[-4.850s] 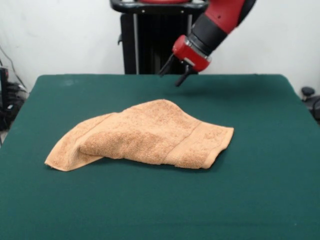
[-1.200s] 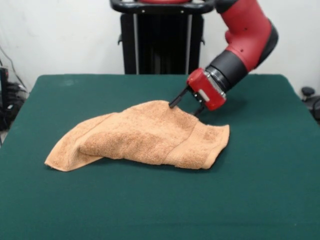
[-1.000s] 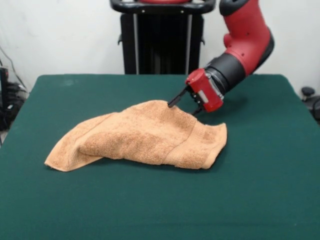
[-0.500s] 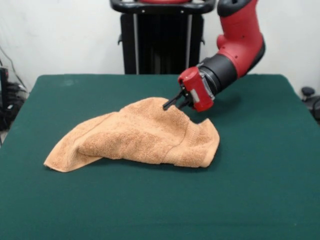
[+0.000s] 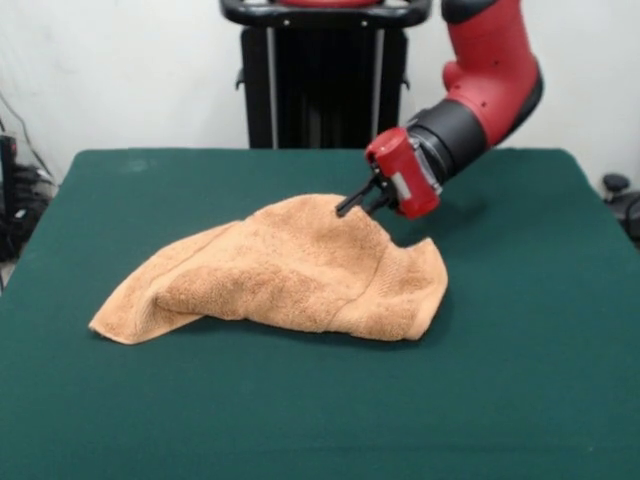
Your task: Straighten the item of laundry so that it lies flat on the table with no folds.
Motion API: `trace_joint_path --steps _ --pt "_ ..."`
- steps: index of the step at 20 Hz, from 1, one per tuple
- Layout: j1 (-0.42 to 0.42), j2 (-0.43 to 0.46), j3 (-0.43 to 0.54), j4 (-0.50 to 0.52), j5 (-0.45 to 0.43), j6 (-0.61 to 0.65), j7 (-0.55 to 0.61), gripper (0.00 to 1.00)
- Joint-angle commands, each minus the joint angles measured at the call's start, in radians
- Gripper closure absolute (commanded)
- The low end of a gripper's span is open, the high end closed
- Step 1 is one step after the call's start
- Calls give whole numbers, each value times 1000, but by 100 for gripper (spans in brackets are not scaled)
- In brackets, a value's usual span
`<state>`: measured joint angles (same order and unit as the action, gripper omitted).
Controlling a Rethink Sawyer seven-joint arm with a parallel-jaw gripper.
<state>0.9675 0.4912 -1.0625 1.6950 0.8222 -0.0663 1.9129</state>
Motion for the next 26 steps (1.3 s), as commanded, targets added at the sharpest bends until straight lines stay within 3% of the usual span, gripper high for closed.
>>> trace_joint_path --steps 1,5,10,16,26 --pt "-46 -101 155 -57 -81 -108 167 100" --pt "-97 -214 213 -6 -181 -164 173 100" --pt "-193 -484 293 129 -426 -229 151 100" --pt "-305 -692 305 226 -655 -266 143 100" --pt "-518 -1069 355 268 -1000 -137 69 100"
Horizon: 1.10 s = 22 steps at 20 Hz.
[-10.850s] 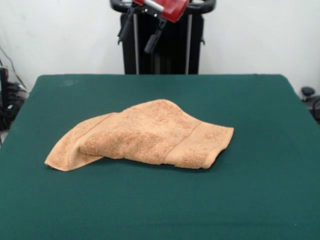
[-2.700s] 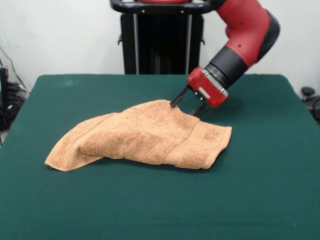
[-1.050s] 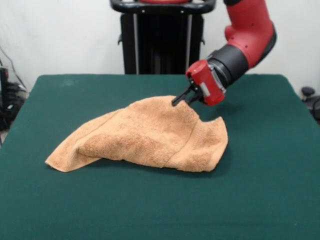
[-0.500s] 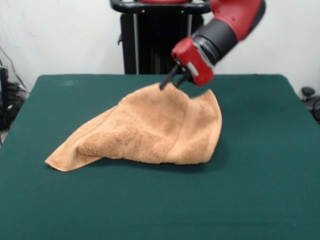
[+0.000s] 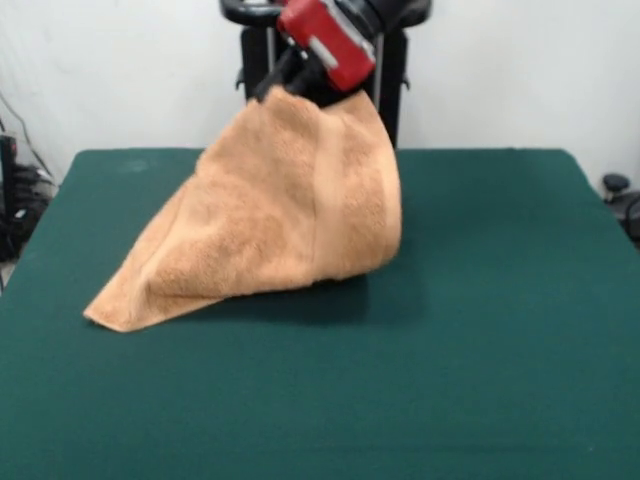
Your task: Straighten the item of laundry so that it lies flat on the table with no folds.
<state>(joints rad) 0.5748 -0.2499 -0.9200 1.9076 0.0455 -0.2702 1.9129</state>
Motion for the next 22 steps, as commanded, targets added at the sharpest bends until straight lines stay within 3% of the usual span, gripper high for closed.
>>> trace_joint_path --steps 1,7,14,22 --pt "-147 -352 220 52 -250 79 64 100" --pt "-258 -438 279 52 -360 109 70 100" --pt "-376 -608 377 73 -476 226 31 100" --pt "-456 -664 449 81 -526 265 36 100"
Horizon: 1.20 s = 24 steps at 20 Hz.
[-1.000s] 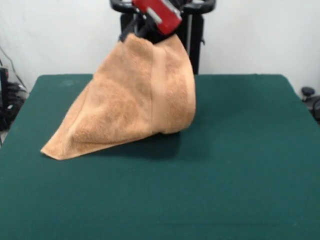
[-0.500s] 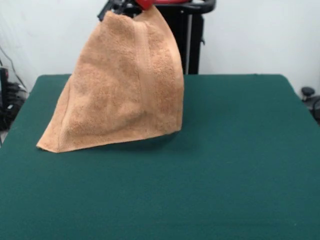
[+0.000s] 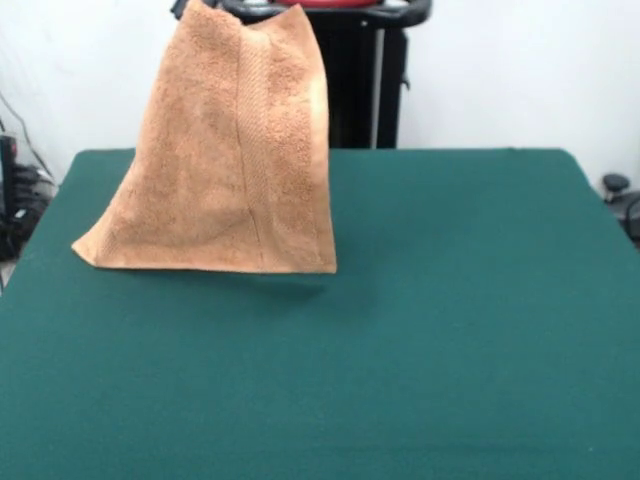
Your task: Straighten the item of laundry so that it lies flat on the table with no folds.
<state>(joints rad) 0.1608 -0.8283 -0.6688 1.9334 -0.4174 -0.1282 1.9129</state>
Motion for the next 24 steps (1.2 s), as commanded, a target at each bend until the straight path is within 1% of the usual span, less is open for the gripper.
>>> trace_joint_path --steps 1,7,12,15,18,24 --pt "-51 -86 206 55 -65 126 40 100" --pt "-88 -107 250 49 -63 172 37 100" --pt "-98 -83 250 30 -61 167 42 100" --pt "-127 -108 286 30 -60 203 23 100" --pt "-138 -113 312 11 -50 227 16 100" --pt "-133 -62 340 -69 -22 228 40 100"
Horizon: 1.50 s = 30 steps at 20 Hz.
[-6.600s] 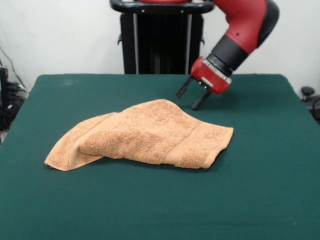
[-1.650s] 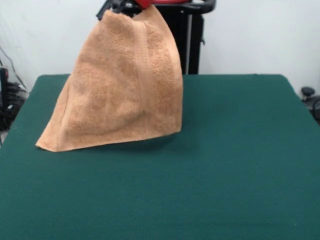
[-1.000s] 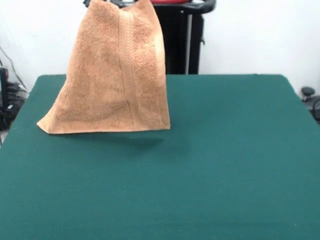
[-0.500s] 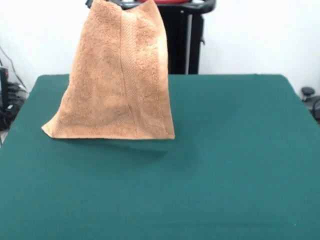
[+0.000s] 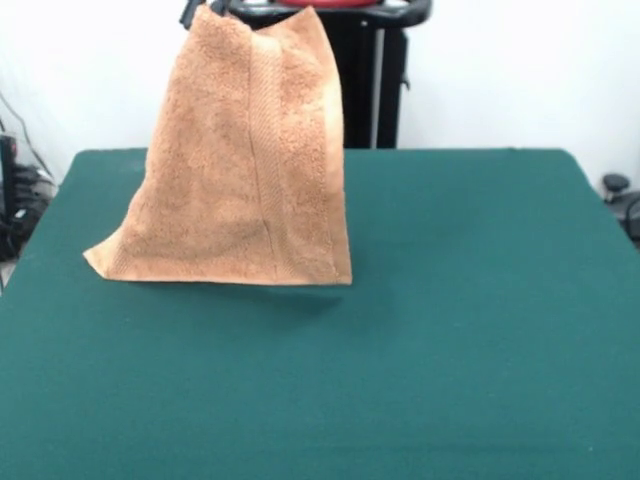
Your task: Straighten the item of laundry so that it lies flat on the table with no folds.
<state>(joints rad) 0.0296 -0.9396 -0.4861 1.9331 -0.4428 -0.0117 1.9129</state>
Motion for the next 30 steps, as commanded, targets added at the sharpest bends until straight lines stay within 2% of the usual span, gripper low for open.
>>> trace_joint_path --steps 1,10,20,23,30 --pt "-7 50 167 -82 7 120 37 100" --pt "-26 -1 230 -168 36 274 -6 100" --pt "-29 17 275 -355 69 430 0 100" --pt "-17 28 274 -391 81 475 20 100" --pt "9 77 248 -433 68 493 78 100"
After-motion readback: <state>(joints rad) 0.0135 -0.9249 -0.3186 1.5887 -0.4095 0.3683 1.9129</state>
